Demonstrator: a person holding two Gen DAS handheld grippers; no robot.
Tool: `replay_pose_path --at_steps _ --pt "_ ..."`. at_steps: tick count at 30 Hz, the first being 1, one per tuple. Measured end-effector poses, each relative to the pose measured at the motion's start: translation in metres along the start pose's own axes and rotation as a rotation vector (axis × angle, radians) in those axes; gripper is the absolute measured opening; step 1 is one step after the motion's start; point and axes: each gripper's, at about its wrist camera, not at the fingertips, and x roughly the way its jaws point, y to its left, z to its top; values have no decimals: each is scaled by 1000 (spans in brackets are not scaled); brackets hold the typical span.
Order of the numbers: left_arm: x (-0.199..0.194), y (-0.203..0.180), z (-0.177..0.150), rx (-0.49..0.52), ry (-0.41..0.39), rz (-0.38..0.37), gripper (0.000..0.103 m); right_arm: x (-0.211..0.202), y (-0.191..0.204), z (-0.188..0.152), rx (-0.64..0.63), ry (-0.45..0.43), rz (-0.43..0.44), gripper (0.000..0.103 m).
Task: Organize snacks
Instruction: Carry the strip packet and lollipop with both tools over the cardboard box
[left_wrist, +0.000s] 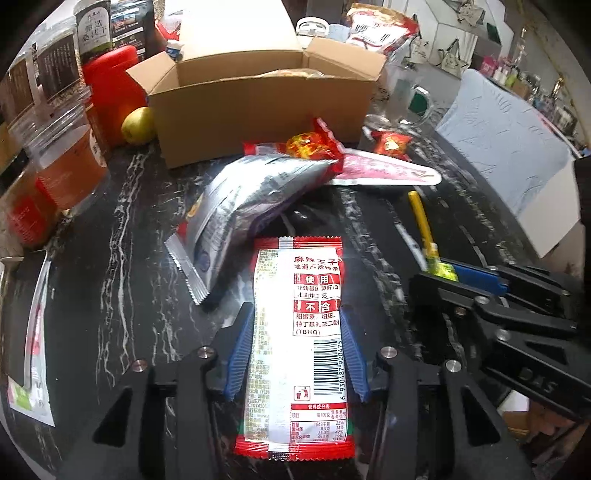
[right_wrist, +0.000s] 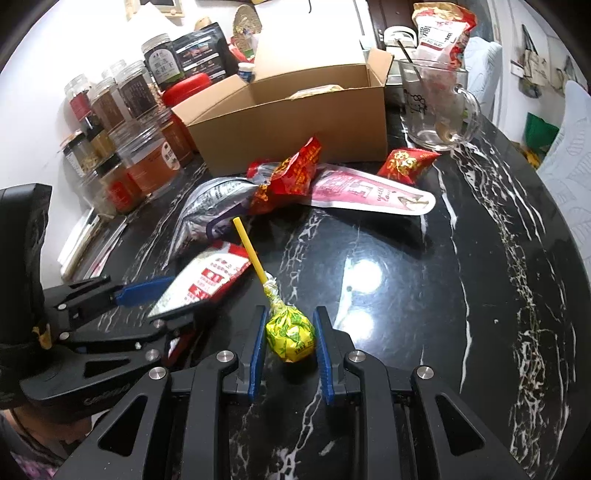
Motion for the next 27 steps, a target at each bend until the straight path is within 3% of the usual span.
replay_pose_path --at_steps 4,11,27 --pt "-15 0 4 -4 -20 -45 45 -6 2 3 1 -19 15 25" --pt "-44 -1 25 -4 -110 -56 45 -23 10 20 -25 -77 53 24" --pt "-91 19 104 0 -337 -34 45 -48 23 99 -136 -213 122 24"
